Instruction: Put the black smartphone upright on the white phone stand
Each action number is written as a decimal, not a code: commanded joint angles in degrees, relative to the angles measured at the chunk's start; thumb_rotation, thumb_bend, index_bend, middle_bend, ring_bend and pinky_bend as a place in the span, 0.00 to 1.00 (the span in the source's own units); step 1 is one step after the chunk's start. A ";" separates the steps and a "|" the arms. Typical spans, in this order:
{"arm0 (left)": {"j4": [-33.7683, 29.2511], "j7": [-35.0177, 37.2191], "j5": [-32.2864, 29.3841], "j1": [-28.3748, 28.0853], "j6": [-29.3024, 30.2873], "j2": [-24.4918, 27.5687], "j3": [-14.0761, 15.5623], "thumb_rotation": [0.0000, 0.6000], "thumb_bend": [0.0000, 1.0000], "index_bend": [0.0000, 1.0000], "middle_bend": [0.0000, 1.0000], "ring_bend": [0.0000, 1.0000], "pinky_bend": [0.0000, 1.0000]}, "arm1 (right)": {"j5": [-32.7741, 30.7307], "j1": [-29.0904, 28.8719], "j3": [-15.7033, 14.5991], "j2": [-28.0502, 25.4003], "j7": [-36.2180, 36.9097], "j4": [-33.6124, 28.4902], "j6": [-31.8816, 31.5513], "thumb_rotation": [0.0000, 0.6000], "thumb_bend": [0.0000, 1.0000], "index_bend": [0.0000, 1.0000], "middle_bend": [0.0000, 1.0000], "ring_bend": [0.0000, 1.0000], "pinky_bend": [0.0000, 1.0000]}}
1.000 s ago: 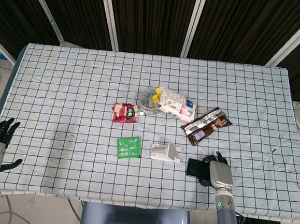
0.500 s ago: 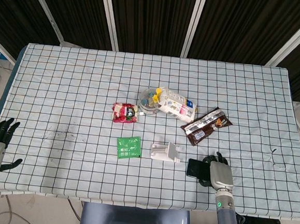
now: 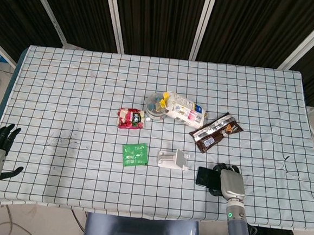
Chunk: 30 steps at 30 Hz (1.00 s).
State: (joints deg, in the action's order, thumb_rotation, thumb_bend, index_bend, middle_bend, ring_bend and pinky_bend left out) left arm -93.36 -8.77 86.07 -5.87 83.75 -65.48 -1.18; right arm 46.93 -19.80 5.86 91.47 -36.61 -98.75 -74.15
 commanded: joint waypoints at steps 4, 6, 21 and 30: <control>0.02 -0.03 0.04 0.01 0.04 -0.01 0.02 1.00 0.00 0.00 0.00 0.00 0.00 | -0.09 0.13 -0.16 -0.49 0.32 -0.30 0.02 1.00 0.34 0.62 0.61 0.42 0.21; 0.02 -0.05 0.03 0.02 0.06 -0.03 0.01 1.00 0.00 0.00 0.00 0.00 0.00 | -0.03 0.12 -0.17 -0.70 0.43 -0.47 0.05 1.00 0.34 0.63 0.62 0.43 0.21; -0.05 0.03 -0.10 0.04 0.01 0.01 -0.01 1.00 0.00 0.00 0.00 0.00 0.00 | 2.78 0.34 0.31 -3.41 3.60 -3.23 0.05 1.00 0.36 0.68 0.67 0.52 0.39; -0.08 -0.15 -0.10 0.08 0.09 -0.06 -0.03 1.00 0.00 0.00 0.00 0.00 0.00 | 6.34 0.92 0.93 -7.02 8.64 -4.42 0.71 1.00 0.36 0.68 0.68 0.52 0.39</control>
State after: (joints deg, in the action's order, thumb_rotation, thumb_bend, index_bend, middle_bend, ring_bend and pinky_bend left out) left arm -93.44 -8.93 85.97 -5.80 83.85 -65.54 -1.21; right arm 52.77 -19.00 6.66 84.86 -28.51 -102.96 -73.59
